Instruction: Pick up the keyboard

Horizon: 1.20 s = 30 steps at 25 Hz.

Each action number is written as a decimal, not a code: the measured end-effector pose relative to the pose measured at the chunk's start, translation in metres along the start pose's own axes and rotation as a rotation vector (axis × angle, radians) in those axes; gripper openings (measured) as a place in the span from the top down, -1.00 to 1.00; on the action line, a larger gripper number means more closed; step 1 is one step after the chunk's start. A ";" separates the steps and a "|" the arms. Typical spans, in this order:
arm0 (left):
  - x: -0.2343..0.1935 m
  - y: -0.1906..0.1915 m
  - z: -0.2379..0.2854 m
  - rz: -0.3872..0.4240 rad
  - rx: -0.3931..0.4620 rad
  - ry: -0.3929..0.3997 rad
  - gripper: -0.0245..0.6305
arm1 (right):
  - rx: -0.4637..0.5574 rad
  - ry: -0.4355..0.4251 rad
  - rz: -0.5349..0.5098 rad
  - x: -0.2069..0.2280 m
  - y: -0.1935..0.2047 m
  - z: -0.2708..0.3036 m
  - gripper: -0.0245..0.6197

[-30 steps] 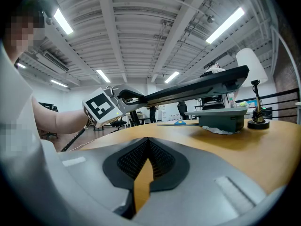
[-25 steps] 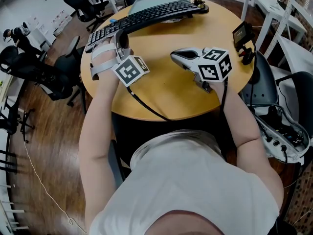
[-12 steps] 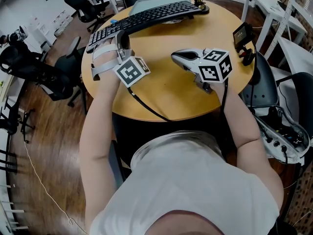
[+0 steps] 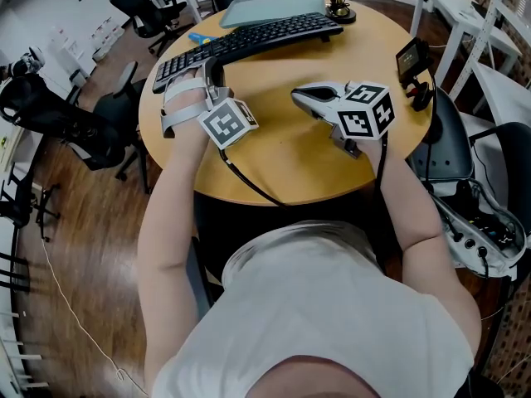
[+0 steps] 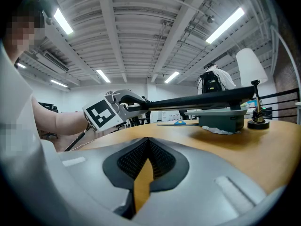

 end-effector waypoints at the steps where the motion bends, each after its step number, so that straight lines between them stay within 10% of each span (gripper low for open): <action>1: 0.006 0.000 0.000 0.003 -0.003 0.014 0.66 | 0.000 0.000 0.000 0.000 0.000 0.000 0.92; 30: 0.109 0.004 -0.011 0.022 -0.005 0.265 0.65 | -0.001 0.001 0.002 0.000 0.000 0.000 0.92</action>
Point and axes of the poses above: the fingertips, and each gripper's own axes: z forward along the fingers, x to its right, y out of its underside, the point moved 2 cm from there along -z, backward along the fingers, and after that the axes turned 2 degrees about z, right-handed, at the moved point
